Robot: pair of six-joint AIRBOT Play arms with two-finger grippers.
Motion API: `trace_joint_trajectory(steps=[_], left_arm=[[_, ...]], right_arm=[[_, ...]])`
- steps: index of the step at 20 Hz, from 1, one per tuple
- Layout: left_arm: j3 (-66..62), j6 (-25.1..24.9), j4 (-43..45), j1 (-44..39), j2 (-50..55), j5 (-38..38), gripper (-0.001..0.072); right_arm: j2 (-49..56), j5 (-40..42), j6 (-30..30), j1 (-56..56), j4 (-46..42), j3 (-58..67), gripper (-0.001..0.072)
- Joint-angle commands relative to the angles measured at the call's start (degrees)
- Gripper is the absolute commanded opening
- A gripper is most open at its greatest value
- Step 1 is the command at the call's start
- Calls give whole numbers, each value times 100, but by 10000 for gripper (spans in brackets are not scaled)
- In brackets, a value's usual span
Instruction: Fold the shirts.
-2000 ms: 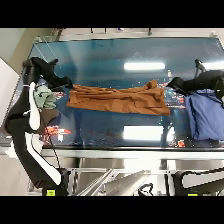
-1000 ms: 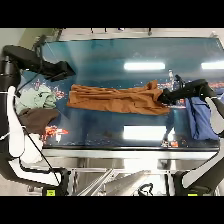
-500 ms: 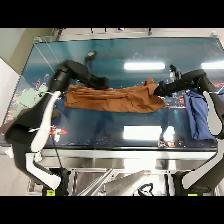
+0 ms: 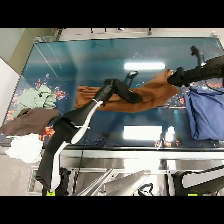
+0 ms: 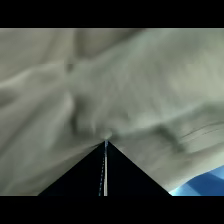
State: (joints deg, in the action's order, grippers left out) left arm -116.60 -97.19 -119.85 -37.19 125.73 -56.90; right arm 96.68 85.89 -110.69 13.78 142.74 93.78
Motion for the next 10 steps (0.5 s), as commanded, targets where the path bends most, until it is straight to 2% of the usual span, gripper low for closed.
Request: trace_joint_trajectory(steps=[1,3,5,8,10], left_arm=[[-396,129,-24,-341,380,299,16],[-223,129,-90,-291,203,201,16],[7,125,-256,-68,-313,-210,16],[15,-98,-315,538,-1469,-1681,16],[15,-96,-315,1073,-2330,-2216,16]], right_arm=[[-197,216,146,48,2,81,22],[-170,219,151,-87,4,81,21],[-175,219,240,-262,9,83,22],[-199,101,389,-739,129,85,22],[-201,-459,479,-1285,374,85,22]])
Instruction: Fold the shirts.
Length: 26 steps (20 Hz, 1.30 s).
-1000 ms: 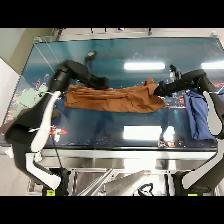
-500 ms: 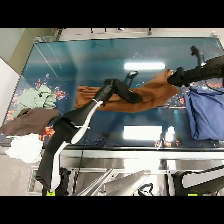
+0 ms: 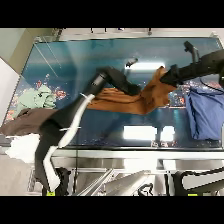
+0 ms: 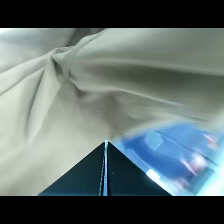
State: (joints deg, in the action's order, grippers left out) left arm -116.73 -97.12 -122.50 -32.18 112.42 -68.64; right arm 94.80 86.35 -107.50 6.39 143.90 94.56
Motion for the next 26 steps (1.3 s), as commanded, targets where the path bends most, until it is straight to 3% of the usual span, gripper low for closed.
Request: trace_joint_trajectory(steps=[1,5,8,9,10,11,13,15,18,20,21,23,26], left_arm=[[31,-98,-55,835,-1410,-1145,16],[31,-98,-55,1792,-2848,-1207,16],[31,-210,-52,2275,-3626,-1213,16],[85,-210,-52,2398,-3860,-1128,16],[223,-264,-52,2487,-4092,-970,16],[420,-328,-52,2564,-4317,-804,16],[946,-389,-52,2669,-4776,-420,16],[1379,-396,-52,2778,-5160,-236,16],[1757,-398,-50,3018,-5580,-146,16],[1856,-400,-50,3132,-5779,-190,16],[1902,-402,-50,3180,-5882,-188,16],[1910,-404,-46,3187,-5995,-188,16],[1910,-402,-57,3182,-6089,-212,16]], right_arm=[[-11,-957,227,-905,295,7,22],[372,-3534,503,-2702,374,7,23],[1268,-5624,439,-4019,520,424,23],[1665,-6245,407,-4413,525,780,146],[2006,-6393,472,-4664,525,1209,528],[2251,-6247,468,-4782,481,1644,680],[2284,-5077,518,-4559,-2,2166,677],[1882,-3829,973,-3862,-507,2177,621],[1357,-2262,1561,-2706,-1316,2162,620],[1196,-1523,2120,-2135,-2203,1971,711],[1196,-1189,2358,-1915,-2542,1816,711],[1209,-1163,2531,-1676,-2625,1276,711],[1320,-1694,2299,-1670,-1875,577,711]])
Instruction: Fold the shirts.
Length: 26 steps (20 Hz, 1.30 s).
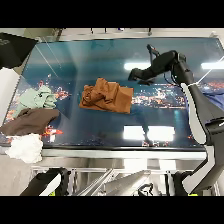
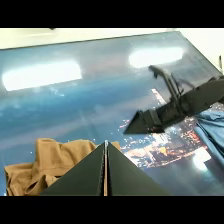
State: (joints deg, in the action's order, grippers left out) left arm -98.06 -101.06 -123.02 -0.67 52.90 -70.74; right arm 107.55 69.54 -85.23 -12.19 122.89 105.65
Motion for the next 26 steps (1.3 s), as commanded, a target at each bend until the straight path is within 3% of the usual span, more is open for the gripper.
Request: trace_joint_trajectory(steps=[1,11,12,13,15,19,26], left_arm=[[42,-9,0,24,-136,-28,16],[44,-9,0,24,-131,-269,16],[44,-7,0,24,-133,-271,16],[44,-7,0,24,-131,-271,16],[44,-7,-2,24,-131,-271,16],[42,-7,-4,24,-133,-275,16],[44,-7,-4,22,-133,-280,16]], right_arm=[[168,-92,-24,164,459,-575,710],[1213,-85,-632,-367,1534,-575,700],[1211,-103,-728,-459,1611,-568,633],[1211,-103,-841,-535,1626,-525,335],[1209,-101,-911,-562,1659,-422,44],[658,-81,-896,-297,1690,76,22],[-1285,413,422,2262,1611,857,22]])
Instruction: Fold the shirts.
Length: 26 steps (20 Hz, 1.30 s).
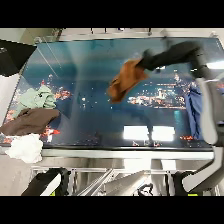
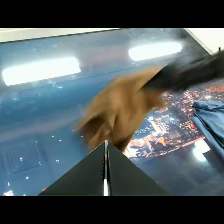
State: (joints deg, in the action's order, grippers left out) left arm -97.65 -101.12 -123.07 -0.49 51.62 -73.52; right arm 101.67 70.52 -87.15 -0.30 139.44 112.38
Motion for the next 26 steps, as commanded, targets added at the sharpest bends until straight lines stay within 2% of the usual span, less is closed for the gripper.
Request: trace_joint_trajectory(steps=[1,5,9,12,14,16,19,21,23,24,26], left_arm=[[2,0,-2,7,-4,-2,16],[2,2,-7,4,-4,-2,16],[2,70,-13,4,-4,-17,16],[2,140,-13,4,-4,-177,16],[2,221,-13,4,-4,-225,16],[2,221,-15,4,-4,-214,16],[2,221,-13,4,-2,-210,16],[2,221,-15,4,-4,-214,16],[2,221,-15,4,-4,-238,16],[2,221,-13,4,-2,-278,16],[2,221,-13,4,2,-319,16]], right_arm=[[-868,527,774,1521,-85,184,22],[-1303,1331,1128,3016,-844,181,22],[-1408,1991,1279,3740,-3071,173,21],[-1443,2524,1283,3897,-4166,-245,19],[-1670,2824,1394,3947,-4391,-955,20],[-2151,2776,1803,3980,-4459,-1963,20],[-2850,2107,2304,3991,-4935,-3574,21],[-3016,1825,2317,4100,-4977,-4194,23],[-3029,2118,2317,4190,-5141,-4411,34],[-3034,2352,2315,4201,-5394,-4409,101],[-3032,2804,2184,4199,-5831,-4406,720]])
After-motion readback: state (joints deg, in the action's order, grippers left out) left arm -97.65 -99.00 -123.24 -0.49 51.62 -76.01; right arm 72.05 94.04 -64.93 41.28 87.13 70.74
